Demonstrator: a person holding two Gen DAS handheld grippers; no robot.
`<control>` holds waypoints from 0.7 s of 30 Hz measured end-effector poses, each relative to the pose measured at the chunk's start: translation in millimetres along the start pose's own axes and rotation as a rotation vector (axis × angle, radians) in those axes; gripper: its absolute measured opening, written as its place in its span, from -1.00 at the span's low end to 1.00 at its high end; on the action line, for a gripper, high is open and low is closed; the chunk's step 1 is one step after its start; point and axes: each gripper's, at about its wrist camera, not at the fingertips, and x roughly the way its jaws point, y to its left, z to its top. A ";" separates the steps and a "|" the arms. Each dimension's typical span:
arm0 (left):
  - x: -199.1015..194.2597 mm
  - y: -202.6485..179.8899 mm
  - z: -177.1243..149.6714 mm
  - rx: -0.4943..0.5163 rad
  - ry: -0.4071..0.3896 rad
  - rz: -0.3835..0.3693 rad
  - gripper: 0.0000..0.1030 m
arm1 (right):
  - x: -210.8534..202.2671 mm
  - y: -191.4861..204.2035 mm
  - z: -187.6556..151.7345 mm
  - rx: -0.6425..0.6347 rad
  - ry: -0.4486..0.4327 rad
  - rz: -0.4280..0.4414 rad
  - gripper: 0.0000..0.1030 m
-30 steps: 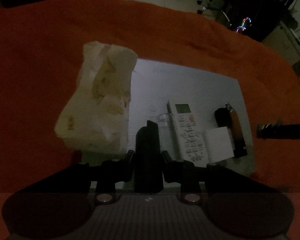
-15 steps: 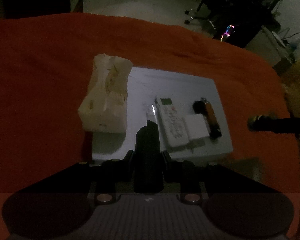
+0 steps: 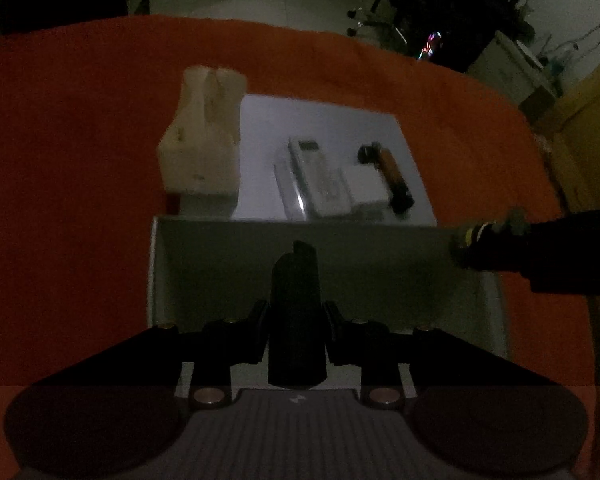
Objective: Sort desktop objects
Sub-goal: 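Carry the figurine with the right tool while the left tool carries the black cylinder into the box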
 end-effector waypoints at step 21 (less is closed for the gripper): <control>70.6 1.0 -83.7 0.041 0.199 0.047 -0.53 | 94.9 30.0 -109.2 -0.071 0.309 0.032 -0.11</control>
